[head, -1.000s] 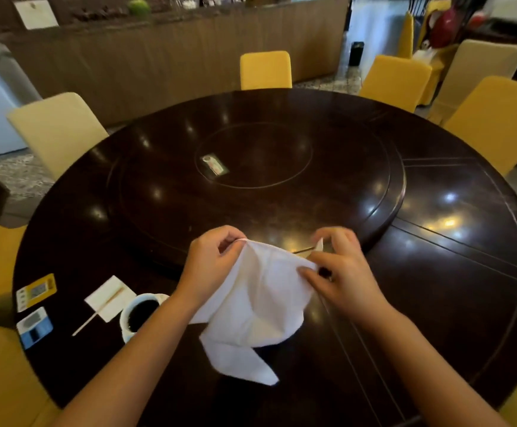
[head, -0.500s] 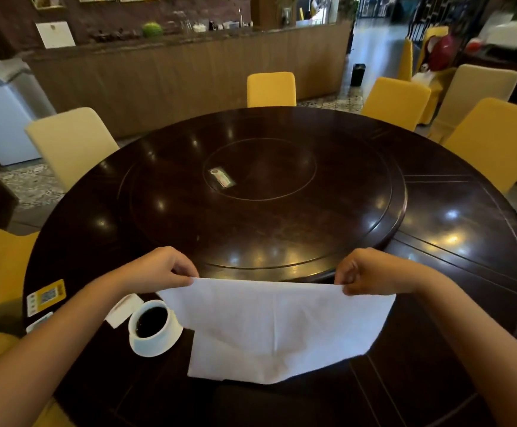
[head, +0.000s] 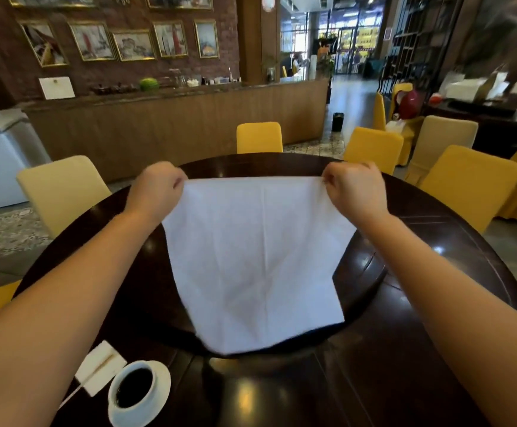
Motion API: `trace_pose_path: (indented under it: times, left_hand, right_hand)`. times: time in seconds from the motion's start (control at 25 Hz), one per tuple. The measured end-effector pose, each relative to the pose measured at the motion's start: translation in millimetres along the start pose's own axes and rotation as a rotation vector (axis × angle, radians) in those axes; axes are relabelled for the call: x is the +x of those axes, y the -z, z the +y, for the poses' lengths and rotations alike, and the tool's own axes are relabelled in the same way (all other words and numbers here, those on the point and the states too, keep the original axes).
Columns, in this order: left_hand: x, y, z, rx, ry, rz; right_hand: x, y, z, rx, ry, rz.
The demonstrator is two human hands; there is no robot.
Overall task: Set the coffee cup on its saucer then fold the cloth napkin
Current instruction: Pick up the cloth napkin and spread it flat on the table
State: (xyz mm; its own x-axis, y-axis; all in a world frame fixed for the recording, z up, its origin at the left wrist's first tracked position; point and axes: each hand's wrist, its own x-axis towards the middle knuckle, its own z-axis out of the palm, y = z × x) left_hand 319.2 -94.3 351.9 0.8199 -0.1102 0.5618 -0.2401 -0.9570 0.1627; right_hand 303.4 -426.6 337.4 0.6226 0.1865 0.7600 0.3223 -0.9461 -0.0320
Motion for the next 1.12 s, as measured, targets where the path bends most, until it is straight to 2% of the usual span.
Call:
trace_pose_path:
  times: [0.12,0.24,0.36,0.44,0.6,0.76,0.96,1.12]
  left_hand:
    - [-10.1,18.7,7.0,-0.008,-0.150,0.330]
    - [-61.0,4.8,5.0,-0.031,-0.186,0.438]
    - [-143.2,-41.2,-3.5,-0.095,-0.186,0.345]
    - [-202.3,-80.0,-9.2,-0.129,-0.187,0.194]
    - [-304.5,-144.9,-17.7,-0.184,-0.108,-0.179]
    - [-370.6,-177.3,-21.8,-0.212,-0.007,-0.409]
    - [-426.1,-186.2,-18.2,-0.196,0.017,-0.483]
    - [-463.0,-178.9,-14.6,-0.212,-0.003,-0.413]
  right_hand:
    - [4.0,16.4,0.3,-0.066,0.022,0.229]
    - [-43.9,15.1,-1.2,-0.032,0.064,0.289]
    - [-126.4,0.3,-3.7,0.055,0.119,0.129]
    - [-187.5,-14.2,-5.6,0.122,0.112,-0.036]
    - [-294.5,-48.9,-18.8,0.246,-0.054,-0.314]
    - [-369.8,-75.0,-35.1,0.275,-0.120,-0.537]
    - [-433.9,-76.1,-44.4,0.298,-0.145,-0.663]
    - [-463.2,-69.1,-53.0,0.311,-0.190,-0.612]
